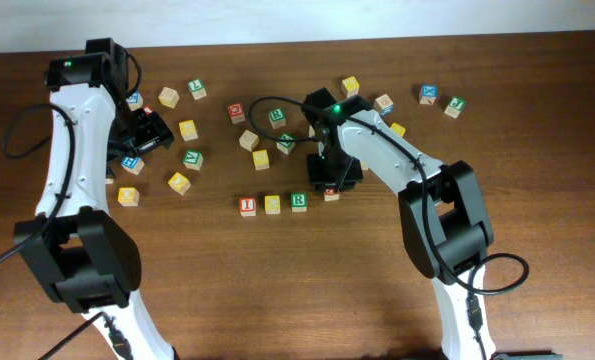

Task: Spell out ICRA
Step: 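Carry the red A block down and set it right of the R block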

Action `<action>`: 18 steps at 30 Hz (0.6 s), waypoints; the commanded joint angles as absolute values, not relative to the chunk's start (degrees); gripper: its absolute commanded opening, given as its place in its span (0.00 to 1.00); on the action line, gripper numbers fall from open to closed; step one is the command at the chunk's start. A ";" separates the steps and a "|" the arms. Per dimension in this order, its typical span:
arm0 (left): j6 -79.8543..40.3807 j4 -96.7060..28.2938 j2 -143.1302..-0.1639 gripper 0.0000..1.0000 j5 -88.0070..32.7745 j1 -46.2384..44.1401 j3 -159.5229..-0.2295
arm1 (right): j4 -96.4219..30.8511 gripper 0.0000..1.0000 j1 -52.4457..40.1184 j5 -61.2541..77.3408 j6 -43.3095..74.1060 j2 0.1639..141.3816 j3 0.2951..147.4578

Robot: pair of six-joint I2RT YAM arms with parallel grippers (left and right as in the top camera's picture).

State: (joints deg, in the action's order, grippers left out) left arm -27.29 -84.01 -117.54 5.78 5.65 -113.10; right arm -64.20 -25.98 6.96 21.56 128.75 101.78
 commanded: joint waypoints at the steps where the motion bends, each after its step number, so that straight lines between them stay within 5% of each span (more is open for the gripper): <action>1: -27.40 -84.07 -117.10 0.99 5.41 5.91 -113.40 | -64.49 0.34 -26.35 4.71 21.26 128.77 101.41; 18: -27.40 -84.05 -117.10 0.99 5.41 5.91 -113.40 | -67.33 0.28 -26.35 7.62 21.47 128.77 101.41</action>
